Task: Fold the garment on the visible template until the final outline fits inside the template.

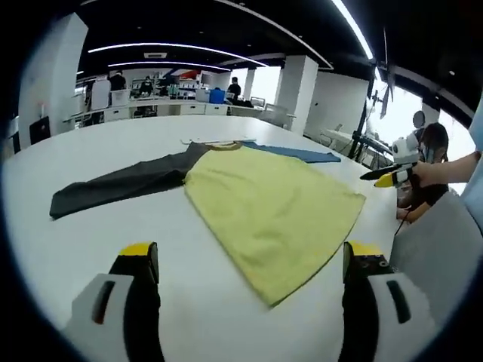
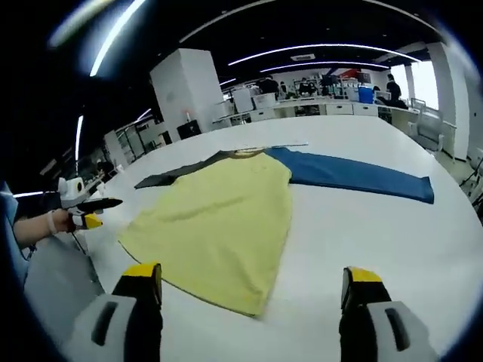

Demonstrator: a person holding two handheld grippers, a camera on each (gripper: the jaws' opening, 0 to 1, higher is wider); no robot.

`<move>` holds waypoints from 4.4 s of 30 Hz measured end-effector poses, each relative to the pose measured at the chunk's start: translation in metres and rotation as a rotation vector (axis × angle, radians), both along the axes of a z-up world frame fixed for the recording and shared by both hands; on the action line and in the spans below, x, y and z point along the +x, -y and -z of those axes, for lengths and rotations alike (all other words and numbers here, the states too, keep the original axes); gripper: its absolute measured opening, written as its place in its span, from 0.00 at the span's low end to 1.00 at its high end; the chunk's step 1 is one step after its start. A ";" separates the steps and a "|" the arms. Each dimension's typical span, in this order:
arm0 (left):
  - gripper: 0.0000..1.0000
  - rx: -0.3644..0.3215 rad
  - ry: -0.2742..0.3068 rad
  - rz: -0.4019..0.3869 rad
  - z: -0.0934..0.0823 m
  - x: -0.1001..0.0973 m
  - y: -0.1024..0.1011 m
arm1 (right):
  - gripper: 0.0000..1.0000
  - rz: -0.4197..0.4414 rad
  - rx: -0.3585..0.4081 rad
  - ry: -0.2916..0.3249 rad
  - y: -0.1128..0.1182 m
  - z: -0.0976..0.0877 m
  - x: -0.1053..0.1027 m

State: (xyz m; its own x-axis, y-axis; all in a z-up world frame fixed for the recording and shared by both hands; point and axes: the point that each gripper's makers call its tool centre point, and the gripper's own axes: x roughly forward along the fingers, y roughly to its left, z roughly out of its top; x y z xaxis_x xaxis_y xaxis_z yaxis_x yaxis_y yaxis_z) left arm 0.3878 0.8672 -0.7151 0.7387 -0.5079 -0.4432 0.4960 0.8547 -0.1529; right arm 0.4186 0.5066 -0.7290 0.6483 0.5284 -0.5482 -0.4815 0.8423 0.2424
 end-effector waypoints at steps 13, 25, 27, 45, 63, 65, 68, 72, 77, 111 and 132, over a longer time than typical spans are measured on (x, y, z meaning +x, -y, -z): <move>0.98 -0.031 0.040 -0.034 -0.010 0.008 0.001 | 1.00 0.074 -0.028 0.027 0.038 -0.017 0.019; 0.93 -0.035 0.104 -0.092 -0.024 0.018 -0.016 | 0.98 0.186 -0.088 0.072 0.109 -0.035 0.087; 0.93 -0.037 0.107 -0.106 -0.024 0.019 -0.020 | 0.98 0.218 -0.094 0.091 0.124 -0.038 0.103; 0.88 -0.089 0.096 -0.189 -0.022 0.023 -0.036 | 0.43 0.526 -0.164 0.016 0.221 0.006 0.177; 0.81 -0.097 0.058 -0.210 -0.012 0.021 -0.041 | 0.16 0.599 -0.128 -0.064 0.226 0.019 0.176; 0.81 -0.092 0.054 -0.208 -0.010 0.021 -0.041 | 0.09 0.589 -0.137 -0.067 0.224 0.019 0.177; 0.79 -0.095 0.050 -0.207 -0.010 0.021 -0.041 | 0.00 0.591 -0.163 -0.042 0.224 0.013 0.180; 0.78 -0.097 0.055 -0.202 -0.011 0.020 -0.039 | 0.00 0.557 -0.165 -0.021 0.220 0.003 0.184; 0.77 -0.103 0.063 -0.192 -0.014 0.022 -0.036 | 0.00 0.532 -0.147 0.003 0.213 -0.011 0.189; 0.74 -0.062 0.124 -0.112 -0.032 0.019 -0.024 | 0.00 0.014 -0.042 0.120 -0.022 -0.066 0.247; 0.73 -0.059 0.132 -0.101 -0.034 0.021 -0.021 | 0.00 -0.118 0.068 0.126 -0.150 -0.080 0.248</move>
